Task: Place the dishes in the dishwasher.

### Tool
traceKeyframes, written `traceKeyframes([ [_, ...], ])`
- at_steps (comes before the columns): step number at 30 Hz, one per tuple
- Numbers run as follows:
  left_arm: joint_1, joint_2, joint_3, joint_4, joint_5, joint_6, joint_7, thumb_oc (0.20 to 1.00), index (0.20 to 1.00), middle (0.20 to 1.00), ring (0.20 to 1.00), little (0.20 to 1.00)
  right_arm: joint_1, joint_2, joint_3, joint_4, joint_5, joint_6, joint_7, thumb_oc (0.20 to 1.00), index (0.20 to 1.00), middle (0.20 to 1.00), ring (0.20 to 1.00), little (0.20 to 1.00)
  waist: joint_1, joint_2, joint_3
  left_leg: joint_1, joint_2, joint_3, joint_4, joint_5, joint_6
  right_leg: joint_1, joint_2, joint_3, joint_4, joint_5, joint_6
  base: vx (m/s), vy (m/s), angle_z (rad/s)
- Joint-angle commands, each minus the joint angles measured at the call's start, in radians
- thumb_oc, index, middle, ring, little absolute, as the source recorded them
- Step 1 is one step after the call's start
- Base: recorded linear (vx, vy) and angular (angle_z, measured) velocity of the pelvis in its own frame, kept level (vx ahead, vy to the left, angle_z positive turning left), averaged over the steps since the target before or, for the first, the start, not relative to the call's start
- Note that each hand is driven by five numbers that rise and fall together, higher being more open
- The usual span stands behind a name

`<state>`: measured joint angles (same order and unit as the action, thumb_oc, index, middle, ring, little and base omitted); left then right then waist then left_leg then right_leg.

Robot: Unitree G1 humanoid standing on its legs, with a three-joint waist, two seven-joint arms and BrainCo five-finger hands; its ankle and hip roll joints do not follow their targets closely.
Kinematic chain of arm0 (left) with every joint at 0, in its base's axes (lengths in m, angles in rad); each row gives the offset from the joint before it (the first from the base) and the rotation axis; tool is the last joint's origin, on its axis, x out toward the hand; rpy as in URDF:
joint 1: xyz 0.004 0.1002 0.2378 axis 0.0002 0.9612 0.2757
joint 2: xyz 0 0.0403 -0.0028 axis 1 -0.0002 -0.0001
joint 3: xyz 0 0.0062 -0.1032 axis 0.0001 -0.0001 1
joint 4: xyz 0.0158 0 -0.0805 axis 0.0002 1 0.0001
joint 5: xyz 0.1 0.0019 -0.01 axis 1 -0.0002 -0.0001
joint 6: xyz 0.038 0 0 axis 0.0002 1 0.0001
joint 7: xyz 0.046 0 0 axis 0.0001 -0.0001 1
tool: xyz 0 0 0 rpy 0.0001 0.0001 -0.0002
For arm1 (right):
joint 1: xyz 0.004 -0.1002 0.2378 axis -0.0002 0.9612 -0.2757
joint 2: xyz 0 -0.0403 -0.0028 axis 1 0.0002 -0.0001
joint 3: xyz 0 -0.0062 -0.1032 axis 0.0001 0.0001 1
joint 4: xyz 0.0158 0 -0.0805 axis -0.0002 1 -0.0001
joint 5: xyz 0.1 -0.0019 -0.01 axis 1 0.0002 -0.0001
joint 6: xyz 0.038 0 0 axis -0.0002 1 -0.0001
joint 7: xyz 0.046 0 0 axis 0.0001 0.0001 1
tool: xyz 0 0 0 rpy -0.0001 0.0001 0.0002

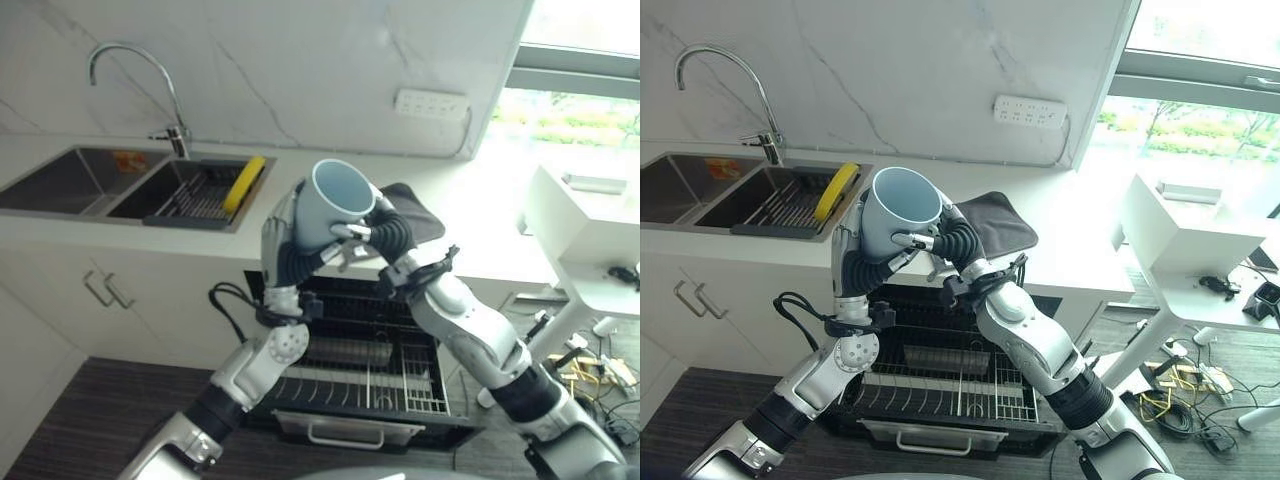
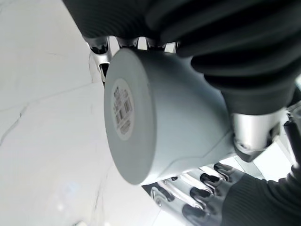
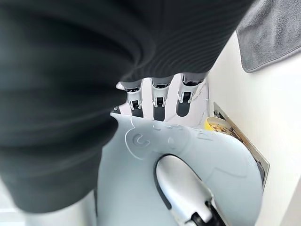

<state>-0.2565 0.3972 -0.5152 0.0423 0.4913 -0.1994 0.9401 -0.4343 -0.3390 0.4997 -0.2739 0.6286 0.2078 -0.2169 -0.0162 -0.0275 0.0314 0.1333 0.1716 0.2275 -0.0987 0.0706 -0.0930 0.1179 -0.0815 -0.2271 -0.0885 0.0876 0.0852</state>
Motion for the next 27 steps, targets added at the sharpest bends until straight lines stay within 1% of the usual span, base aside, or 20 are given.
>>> traceKeyframes([
  [1,-0.153,0.011,-0.102,0.063,0.046,-0.051,-0.022,0.2,0.2,0.2,0.2,0.2,-0.168,0.061,-0.023,-0.04,-0.012,-0.091,-0.012,1.0,1.0,1.0,1.0,1.0,0.018,-0.039,0.019,0.035,-0.013,0.018,0.011,-0.091,0.017,0.045,-0.06,-0.007,0.001,-0.053,0.073,0.0,0.0,0.0],
  [7,-0.148,0.007,-0.125,0.06,0.054,-0.065,-0.041,0.2,0.2,0.2,0.2,0.2,-0.17,0.065,-0.034,-0.038,-0.033,-0.114,-0.045,1.0,1.0,1.0,1.0,1.0,0.017,-0.036,0.021,0.035,-0.014,0.017,0.011,-0.092,0.018,0.044,-0.06,-0.005,0.001,-0.054,0.072,0.0,0.0,0.0],
  [13,-0.146,0.004,-0.139,0.055,0.05,-0.048,-0.033,0.2,0.2,0.2,0.2,0.2,-0.163,0.066,-0.054,-0.053,-0.114,-0.159,-0.1,1.0,1.0,1.0,1.0,1.0,0.01,-0.031,0.024,0.036,-0.014,0.02,0.011,-0.094,0.019,0.043,-0.058,0.001,0.001,-0.055,0.071,0.0,0.0,0.0],
  [15,-0.146,0.005,-0.141,0.059,0.05,-0.049,-0.027,0.2,0.2,0.2,0.2,0.2,-0.163,0.064,-0.057,-0.055,-0.12,-0.167,-0.098,1.0,1.0,1.0,1.0,1.0,0.009,-0.029,0.024,0.035,-0.015,0.019,0.011,-0.094,0.02,0.042,-0.058,0.003,0.001,-0.056,0.07,0.0,0.0,0.0],
  [18,-0.146,0.005,-0.141,0.054,0.047,-0.044,-0.028,0.2,0.2,0.2,0.2,0.2,-0.167,0.062,-0.055,-0.066,-0.139,-0.161,-0.093,1.0,1.0,1.0,1.0,1.0,0.009,-0.027,0.025,0.035,-0.016,0.019,0.011,-0.094,0.021,0.041,-0.059,0.002,0.001,-0.056,0.07,0.0,0.0,0.0],
  [21,-0.145,0.005,-0.141,0.057,0.047,-0.055,-0.039,0.2,0.2,0.2,0.2,0.2,-0.175,0.058,-0.044,-0.075,-0.143,-0.143,-0.085,1.0,1.0,1.0,1.0,1.0,0.012,-0.028,0.025,0.035,-0.016,0.017,0.011,-0.095,0.021,0.043,-0.059,0.0,0.001,-0.057,0.069,0.0,0.0,0.0],
  [27,-0.139,0.005,-0.151,0.063,0.056,-0.073,-0.04,0.2,0.2,0.2,0.2,0.2,-0.184,0.057,-0.033,-0.06,-0.145,-0.138,-0.077,1.0,1.0,1.0,1.0,1.0,0.016,-0.03,0.026,0.036,-0.015,0.016,0.011,-0.095,0.02,0.046,-0.06,-0.001,0.001,-0.059,0.068,0.0,0.0,0.0],
])
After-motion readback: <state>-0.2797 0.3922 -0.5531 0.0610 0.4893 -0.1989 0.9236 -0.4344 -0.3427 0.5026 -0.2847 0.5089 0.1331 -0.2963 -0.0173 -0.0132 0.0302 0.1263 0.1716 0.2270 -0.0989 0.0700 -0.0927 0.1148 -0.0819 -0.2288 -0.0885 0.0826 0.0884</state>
